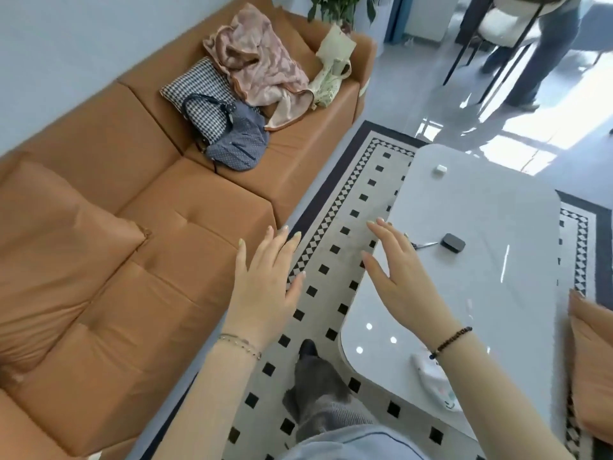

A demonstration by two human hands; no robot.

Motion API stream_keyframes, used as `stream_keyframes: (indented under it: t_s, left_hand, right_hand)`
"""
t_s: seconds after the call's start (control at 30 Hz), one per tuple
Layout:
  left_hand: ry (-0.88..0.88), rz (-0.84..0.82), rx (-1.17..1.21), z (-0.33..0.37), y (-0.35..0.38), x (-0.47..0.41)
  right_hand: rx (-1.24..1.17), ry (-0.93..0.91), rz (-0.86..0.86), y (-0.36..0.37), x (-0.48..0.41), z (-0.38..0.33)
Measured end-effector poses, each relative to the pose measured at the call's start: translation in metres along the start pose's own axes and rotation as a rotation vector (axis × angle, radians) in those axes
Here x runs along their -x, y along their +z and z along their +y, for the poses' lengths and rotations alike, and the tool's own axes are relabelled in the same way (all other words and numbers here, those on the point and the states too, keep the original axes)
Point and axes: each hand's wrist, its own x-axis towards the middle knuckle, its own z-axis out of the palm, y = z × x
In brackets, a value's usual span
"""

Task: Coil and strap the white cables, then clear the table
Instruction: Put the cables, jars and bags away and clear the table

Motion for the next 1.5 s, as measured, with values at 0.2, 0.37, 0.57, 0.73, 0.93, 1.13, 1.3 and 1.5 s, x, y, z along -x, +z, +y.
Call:
stream_keyframes:
  t_s: [0.2,0.37,0.57,0.73,0.93,1.13,1.3,1.5]
  left_hand:
    - [0.030,0.007,0.034,-0.057,-0.036,-0.104]
    - [0.036,0.005,0.104,-0.094,-0.048,-0.195]
    - [0.205,-0.117,0.100,-0.146,-0.046,-0.322]
    - [0.430,-0.225,0.075,-0.157,-0.051,-0.425]
    - [0.673,-0.408,0.093,-0.114,-0.006,-0.517]
    - [0.984,-0.563,0.072,-0.004,0.047,-0.569]
    - [1.134,-0.593,0.161,0.080,0.063,-0.620]
    - [1.294,-0.743,0.160,0.167,0.119,-0.655]
  right_hand:
    - [-0.061,0.058,0.057,-0.001,-0.102,-0.024]
    - [-0.050,0.115,0.097,0.000,-0.176,-0.034]
    - [-0.019,0.235,0.255,0.007,-0.258,-0.040]
    - [-0.057,0.400,0.389,0.021,-0.299,-0.054]
    - [-0.107,0.589,0.551,0.017,-0.333,-0.030]
    - [-0.084,0.799,0.706,-0.024,-0.334,0.025]
    - [-0.092,0.893,0.810,-0.069,-0.349,0.058]
    - [-0.024,1.051,0.885,-0.091,-0.362,0.082]
